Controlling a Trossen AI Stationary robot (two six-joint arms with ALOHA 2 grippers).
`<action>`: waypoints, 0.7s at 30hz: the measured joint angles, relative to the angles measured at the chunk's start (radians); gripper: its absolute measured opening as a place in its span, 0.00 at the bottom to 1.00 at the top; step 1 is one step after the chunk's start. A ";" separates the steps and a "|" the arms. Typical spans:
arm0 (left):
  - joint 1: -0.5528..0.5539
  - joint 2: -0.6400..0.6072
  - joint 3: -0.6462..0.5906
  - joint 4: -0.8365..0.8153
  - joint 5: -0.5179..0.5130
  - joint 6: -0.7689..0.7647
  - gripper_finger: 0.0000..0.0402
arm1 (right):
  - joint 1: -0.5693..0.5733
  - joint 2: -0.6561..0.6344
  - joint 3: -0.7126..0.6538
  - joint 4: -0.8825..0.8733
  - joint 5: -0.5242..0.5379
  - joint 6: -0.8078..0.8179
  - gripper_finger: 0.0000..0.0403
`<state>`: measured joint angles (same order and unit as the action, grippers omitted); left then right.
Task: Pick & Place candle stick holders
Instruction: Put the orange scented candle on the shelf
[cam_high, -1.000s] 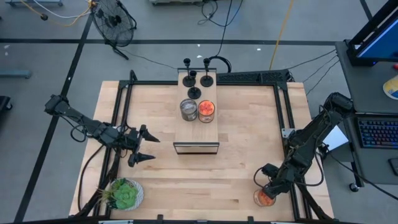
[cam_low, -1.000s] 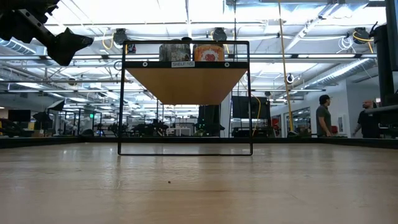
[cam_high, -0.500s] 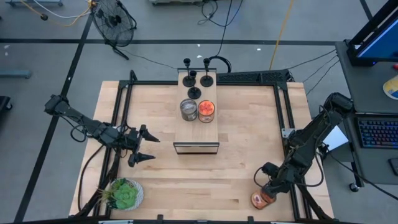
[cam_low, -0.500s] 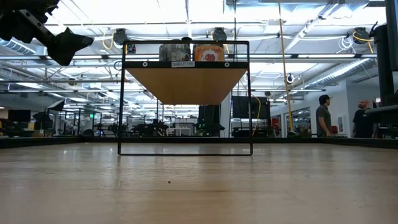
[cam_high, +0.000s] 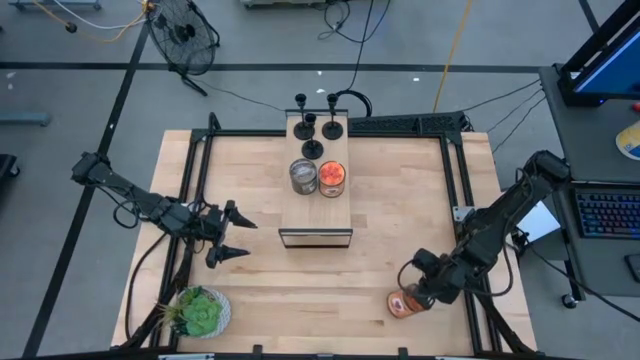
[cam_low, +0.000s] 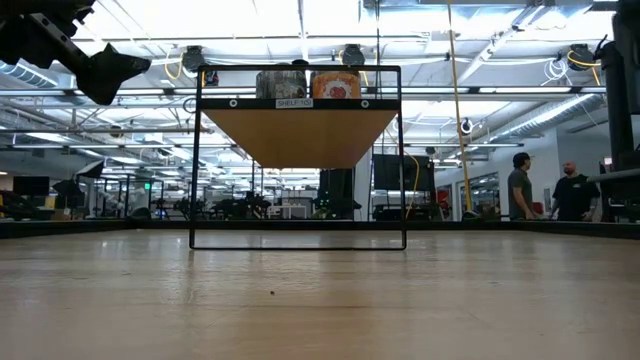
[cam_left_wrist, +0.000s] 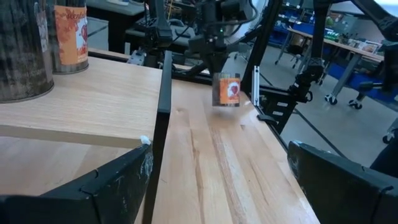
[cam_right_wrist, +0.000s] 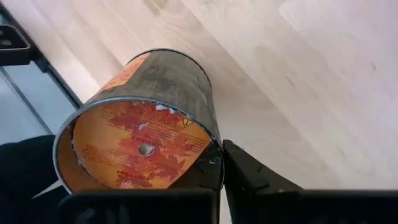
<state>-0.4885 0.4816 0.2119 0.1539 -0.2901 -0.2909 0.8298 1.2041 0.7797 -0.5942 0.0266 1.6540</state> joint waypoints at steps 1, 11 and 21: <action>0.000 0.000 0.000 0.000 0.000 -0.003 0.94 | -0.012 -0.001 0.015 -0.017 0.001 -0.020 0.00; 0.001 0.000 0.000 0.006 0.000 -0.005 0.94 | -0.169 -0.002 0.232 -0.148 0.038 -0.297 0.00; 0.001 0.000 0.000 0.011 0.002 0.030 0.94 | -0.412 0.051 0.530 -0.353 0.105 -0.678 0.00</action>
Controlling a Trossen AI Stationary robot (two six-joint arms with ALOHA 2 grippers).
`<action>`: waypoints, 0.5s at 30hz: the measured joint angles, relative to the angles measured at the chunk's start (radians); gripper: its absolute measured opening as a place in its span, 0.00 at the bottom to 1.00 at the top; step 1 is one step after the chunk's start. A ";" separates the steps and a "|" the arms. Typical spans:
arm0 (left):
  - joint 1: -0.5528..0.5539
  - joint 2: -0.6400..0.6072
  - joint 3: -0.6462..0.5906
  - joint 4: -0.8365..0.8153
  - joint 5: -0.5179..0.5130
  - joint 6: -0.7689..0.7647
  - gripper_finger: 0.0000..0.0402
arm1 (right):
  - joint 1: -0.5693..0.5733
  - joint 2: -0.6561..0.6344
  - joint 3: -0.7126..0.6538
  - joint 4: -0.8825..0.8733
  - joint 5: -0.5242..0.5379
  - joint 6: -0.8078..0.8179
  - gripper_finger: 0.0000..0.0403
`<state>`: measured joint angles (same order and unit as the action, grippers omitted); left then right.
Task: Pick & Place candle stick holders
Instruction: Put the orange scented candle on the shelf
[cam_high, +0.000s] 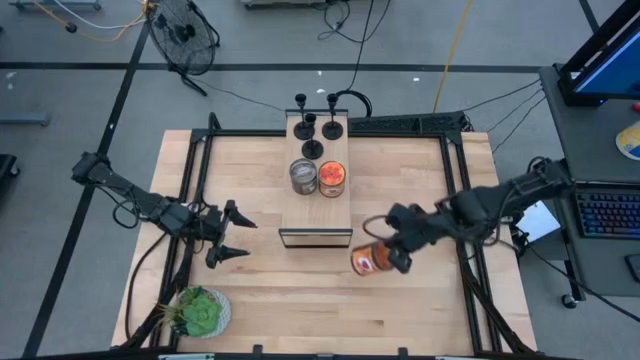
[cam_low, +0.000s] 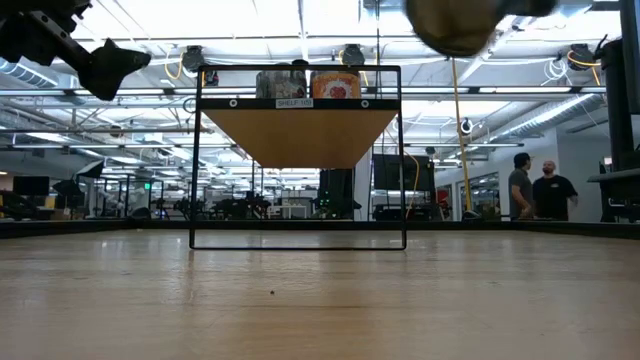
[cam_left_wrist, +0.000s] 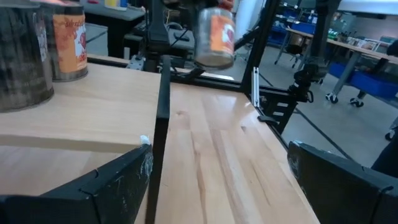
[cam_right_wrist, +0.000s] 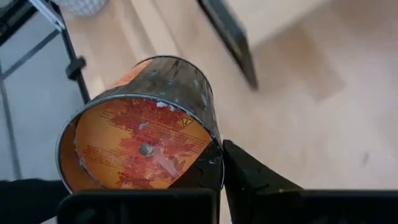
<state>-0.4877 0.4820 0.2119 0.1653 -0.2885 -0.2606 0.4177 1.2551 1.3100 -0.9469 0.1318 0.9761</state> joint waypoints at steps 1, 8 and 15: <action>0.000 0.000 0.000 0.003 0.004 0.007 0.94 | -0.024 0.014 0.030 -0.008 -0.001 -0.040 0.00; 0.000 -0.001 0.000 0.026 0.062 0.057 0.94 | -0.171 0.139 0.224 -0.041 -0.002 -0.286 0.00; 0.000 -0.001 0.000 0.019 0.062 0.057 0.94 | -0.268 0.291 0.437 -0.094 0.005 -0.499 0.00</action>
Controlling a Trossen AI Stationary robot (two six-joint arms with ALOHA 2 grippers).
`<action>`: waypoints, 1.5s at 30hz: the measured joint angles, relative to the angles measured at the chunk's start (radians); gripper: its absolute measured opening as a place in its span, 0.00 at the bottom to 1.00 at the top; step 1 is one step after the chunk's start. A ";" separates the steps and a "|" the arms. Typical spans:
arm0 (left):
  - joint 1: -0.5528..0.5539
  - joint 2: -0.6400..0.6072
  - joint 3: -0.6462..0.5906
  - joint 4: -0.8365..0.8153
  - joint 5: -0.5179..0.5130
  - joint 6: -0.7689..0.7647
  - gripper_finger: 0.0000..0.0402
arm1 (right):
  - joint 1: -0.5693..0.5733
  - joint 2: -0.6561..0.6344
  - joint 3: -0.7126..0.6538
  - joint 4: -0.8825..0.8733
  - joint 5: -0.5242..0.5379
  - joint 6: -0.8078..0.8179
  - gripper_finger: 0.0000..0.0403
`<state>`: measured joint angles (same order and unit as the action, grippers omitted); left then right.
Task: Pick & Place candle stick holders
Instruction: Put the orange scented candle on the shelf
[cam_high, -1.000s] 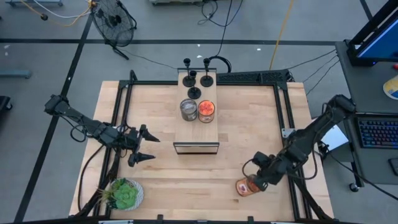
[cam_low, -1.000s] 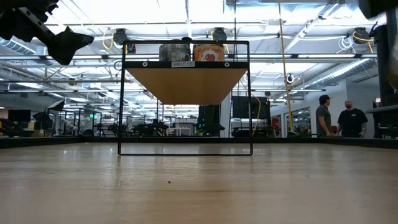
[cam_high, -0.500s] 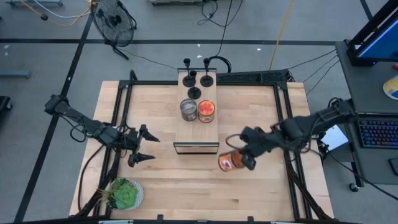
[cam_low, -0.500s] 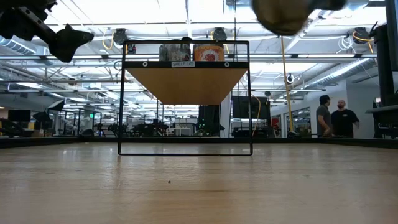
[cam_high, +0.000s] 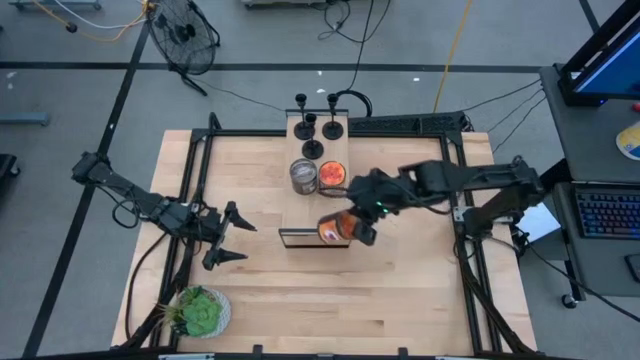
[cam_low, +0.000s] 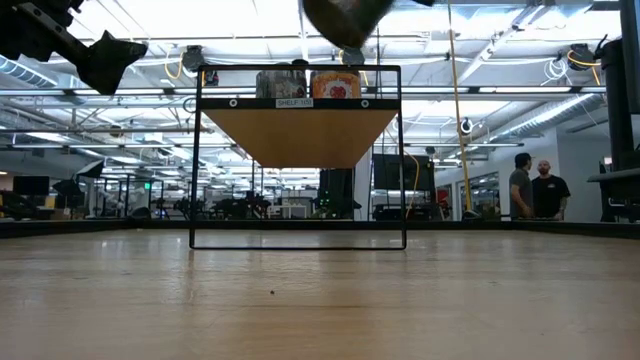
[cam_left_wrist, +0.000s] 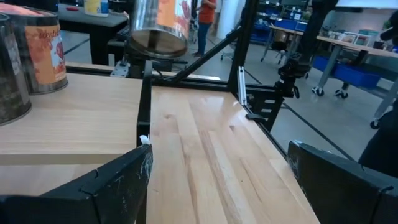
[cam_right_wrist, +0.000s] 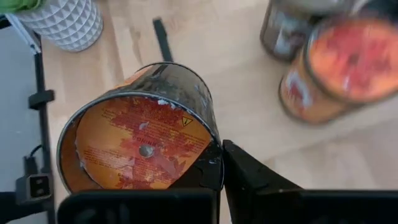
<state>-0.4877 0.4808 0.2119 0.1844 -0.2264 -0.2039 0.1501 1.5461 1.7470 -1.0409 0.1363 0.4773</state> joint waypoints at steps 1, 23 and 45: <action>0.000 0.000 0.000 0.000 0.000 0.000 0.94 | -0.012 0.021 0.032 -0.008 -0.002 -0.027 0.00; 0.000 0.000 0.000 -0.002 0.019 0.023 0.94 | -0.184 0.308 0.373 -0.146 -0.001 -0.210 0.00; 0.000 0.000 0.000 -0.001 0.019 0.038 0.94 | -0.183 0.363 0.371 -0.094 -0.005 -0.240 0.00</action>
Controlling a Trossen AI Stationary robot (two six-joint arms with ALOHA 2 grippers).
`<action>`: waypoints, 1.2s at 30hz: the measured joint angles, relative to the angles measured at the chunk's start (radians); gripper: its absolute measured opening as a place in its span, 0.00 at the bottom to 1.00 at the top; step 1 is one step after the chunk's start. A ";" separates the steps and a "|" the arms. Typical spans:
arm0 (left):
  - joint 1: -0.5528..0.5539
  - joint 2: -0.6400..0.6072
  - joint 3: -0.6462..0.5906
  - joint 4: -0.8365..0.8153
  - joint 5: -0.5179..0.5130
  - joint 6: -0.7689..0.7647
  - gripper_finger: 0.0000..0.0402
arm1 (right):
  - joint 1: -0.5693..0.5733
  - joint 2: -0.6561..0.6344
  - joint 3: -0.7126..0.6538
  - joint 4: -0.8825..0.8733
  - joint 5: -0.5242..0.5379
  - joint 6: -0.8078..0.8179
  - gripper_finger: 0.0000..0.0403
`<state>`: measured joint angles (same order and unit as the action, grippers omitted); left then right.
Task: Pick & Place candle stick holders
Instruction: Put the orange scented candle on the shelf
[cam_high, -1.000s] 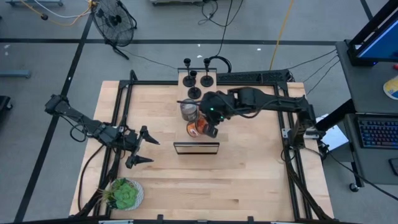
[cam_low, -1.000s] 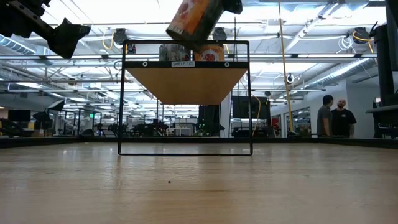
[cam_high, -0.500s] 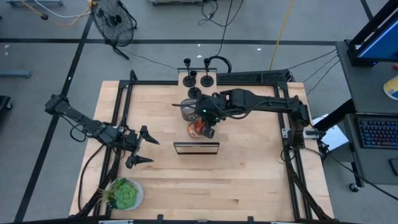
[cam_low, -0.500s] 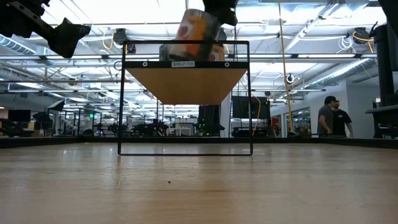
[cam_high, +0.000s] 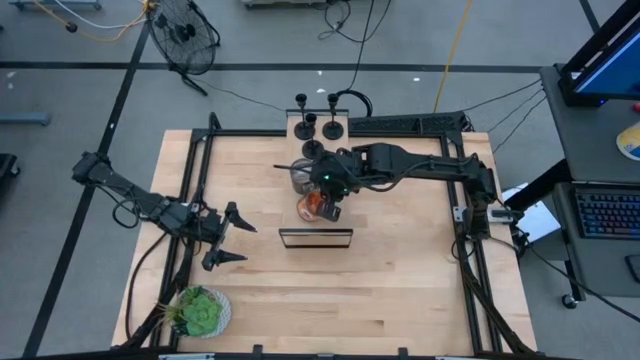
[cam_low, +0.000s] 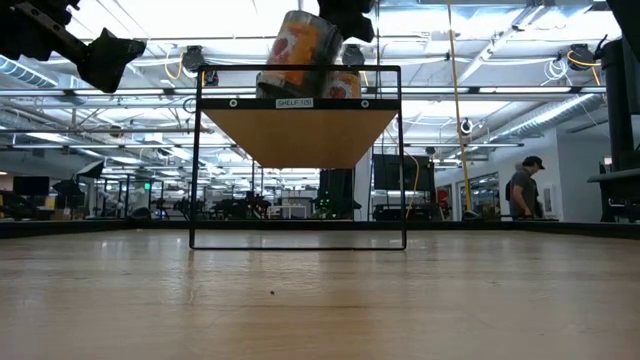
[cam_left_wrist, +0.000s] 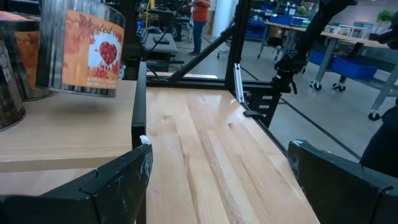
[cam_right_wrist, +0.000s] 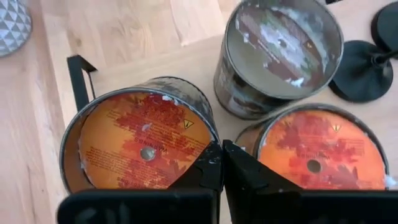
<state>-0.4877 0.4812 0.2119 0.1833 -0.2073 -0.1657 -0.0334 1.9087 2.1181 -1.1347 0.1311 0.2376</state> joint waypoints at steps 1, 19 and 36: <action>0.000 0.000 0.000 0.000 0.000 0.000 0.94 | 0.000 0.000 0.000 0.006 -0.001 0.000 0.00; 0.000 0.000 0.000 0.000 0.029 0.003 0.94 | 0.000 0.000 -0.001 0.021 0.000 -0.026 0.02; 0.000 0.000 0.000 0.000 0.045 0.003 0.94 | 0.000 0.000 -0.002 0.070 0.000 -0.071 0.02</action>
<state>-0.4877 0.4812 0.2119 0.1833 -0.1628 -0.1631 -0.0338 1.9083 2.1164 -1.0644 0.1307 0.1669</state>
